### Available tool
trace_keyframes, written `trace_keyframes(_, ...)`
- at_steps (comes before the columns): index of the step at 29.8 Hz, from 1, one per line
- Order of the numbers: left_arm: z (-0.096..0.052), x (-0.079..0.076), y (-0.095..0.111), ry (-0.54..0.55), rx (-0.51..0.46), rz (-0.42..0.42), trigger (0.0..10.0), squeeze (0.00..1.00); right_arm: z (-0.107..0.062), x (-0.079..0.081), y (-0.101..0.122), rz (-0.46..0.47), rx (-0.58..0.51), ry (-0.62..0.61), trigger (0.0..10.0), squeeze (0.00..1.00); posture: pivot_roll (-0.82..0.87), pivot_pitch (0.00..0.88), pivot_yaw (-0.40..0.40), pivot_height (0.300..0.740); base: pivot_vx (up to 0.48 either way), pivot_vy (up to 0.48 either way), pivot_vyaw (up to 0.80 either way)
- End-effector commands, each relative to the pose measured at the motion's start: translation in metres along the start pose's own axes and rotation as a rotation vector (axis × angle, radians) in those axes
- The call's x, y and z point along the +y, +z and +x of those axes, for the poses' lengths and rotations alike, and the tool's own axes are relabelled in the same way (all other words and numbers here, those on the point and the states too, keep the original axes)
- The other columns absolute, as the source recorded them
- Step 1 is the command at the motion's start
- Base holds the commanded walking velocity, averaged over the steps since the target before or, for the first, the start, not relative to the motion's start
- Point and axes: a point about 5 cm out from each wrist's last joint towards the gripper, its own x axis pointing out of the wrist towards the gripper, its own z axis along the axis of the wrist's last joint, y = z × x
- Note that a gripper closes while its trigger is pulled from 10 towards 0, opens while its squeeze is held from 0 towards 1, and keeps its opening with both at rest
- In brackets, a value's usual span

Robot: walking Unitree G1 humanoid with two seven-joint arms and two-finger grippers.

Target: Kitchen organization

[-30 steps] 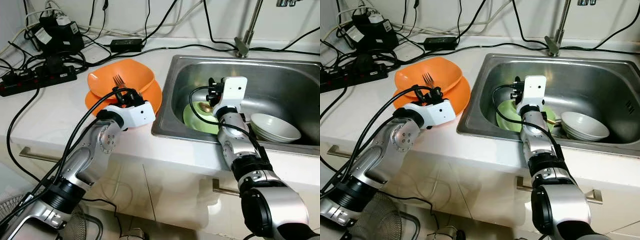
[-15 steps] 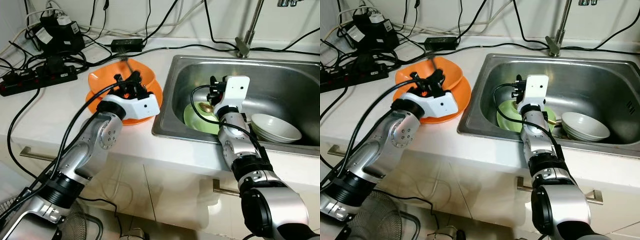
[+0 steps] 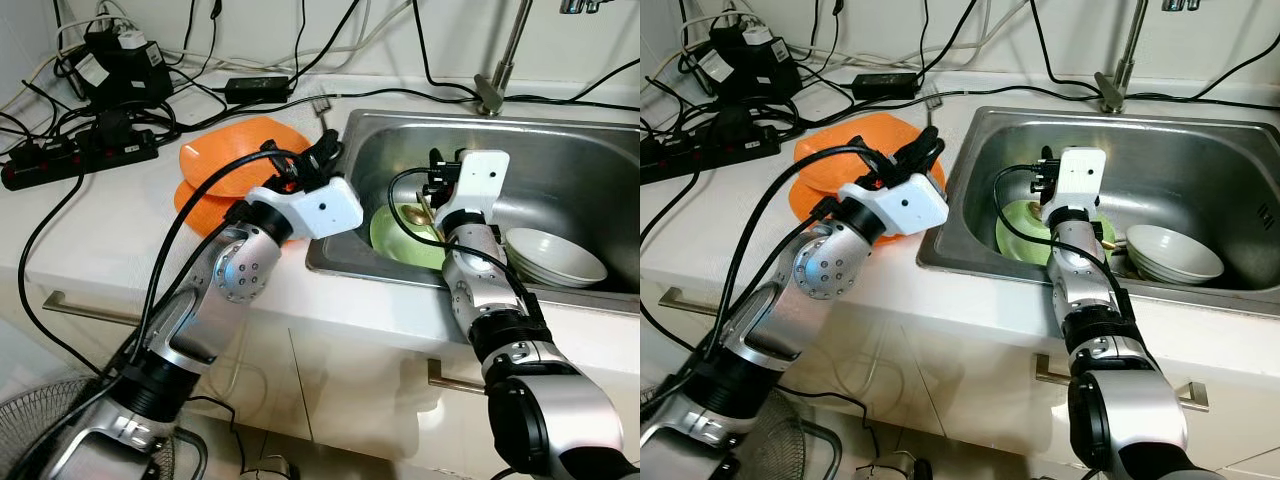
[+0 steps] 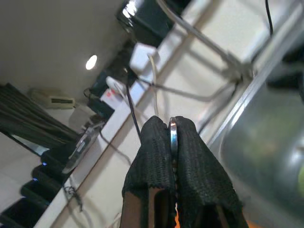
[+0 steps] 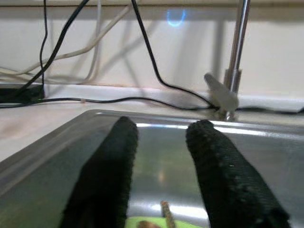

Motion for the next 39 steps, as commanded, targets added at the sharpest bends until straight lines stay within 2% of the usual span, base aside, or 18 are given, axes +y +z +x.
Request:
trace_keyframes(1, 0.0, 0.01, 0.006, 0.024, -0.036, -0.057, 10.0, 0.0, -0.001, 0.0, 0.004, -0.081, -0.043, 0.018, 10.0, 1.0, 0.19, 0.034, 0.091, 0.74, 0.0, 0.0, 0.0)
trace_keyframes(5, 0.001, 0.011, 0.013, 0.019, -0.076, -0.16, 10.0, 0.0, 0.0, 0.0, 0.013, -0.258, -0.123, 0.054, 10.0, 1.0, 0.18, 0.035, 0.091, 0.74, 0.0, 0.0, 0.0)
trace_keyframes(7, 0.001, 0.011, 0.013, 0.019, -0.076, -0.16, 10.0, 0.0, 0.0, 0.0, 0.013, -0.258, -0.123, 0.054, 10.0, 1.0, 0.18, 0.035, 0.091, 0.74, 0.0, 0.0, 0.0)
trace_keyframes(8, 0.001, 0.011, 0.016, 0.014, -0.087, -0.2, 10.0, 0.0, 0.0, 0.003, 0.018, -0.329, -0.17, 0.076, 10.0, 1.0, 0.18, 0.037, 0.089, 0.74, 0.0, 0.0, 0.0)
trace_keyframes(16, 0.0, 0.008, 0.019, -0.025, -0.107, -0.288, 10.0, 0.0, -0.004, 0.018, 0.023, -0.427, -0.259, 0.168, 10.0, 1.0, 0.18, 0.035, 0.09, 0.74, 0.0, 0.0, 0.0)
trace_keyframes(17, 0.0, 0.006, 0.021, -0.043, -0.115, -0.307, 10.0, 0.0, -0.006, 0.022, 0.023, -0.444, -0.274, 0.195, 10.0, 0.0, 0.18, 0.034, 0.091, 0.74, 0.0, 0.0, 0.0)
trace_keyframes(29, -0.001, -0.003, 0.026, -0.126, -0.142, -0.367, 10.0, 0.0, -0.012, 0.038, 0.026, -0.418, -0.34, 0.262, 10.0, 0.0, 0.16, 0.025, 0.096, 0.74, 0.0, 0.0, 0.0)
trace_keyframes(39, -0.001, -0.001, 0.027, -0.163, -0.16, -0.387, 10.0, 0.0, -0.016, 0.042, 0.025, -0.391, -0.349, 0.295, 10.0, 0.0, 0.16, 0.017, 0.099, 0.74, 0.0, 0.0, 0.0)
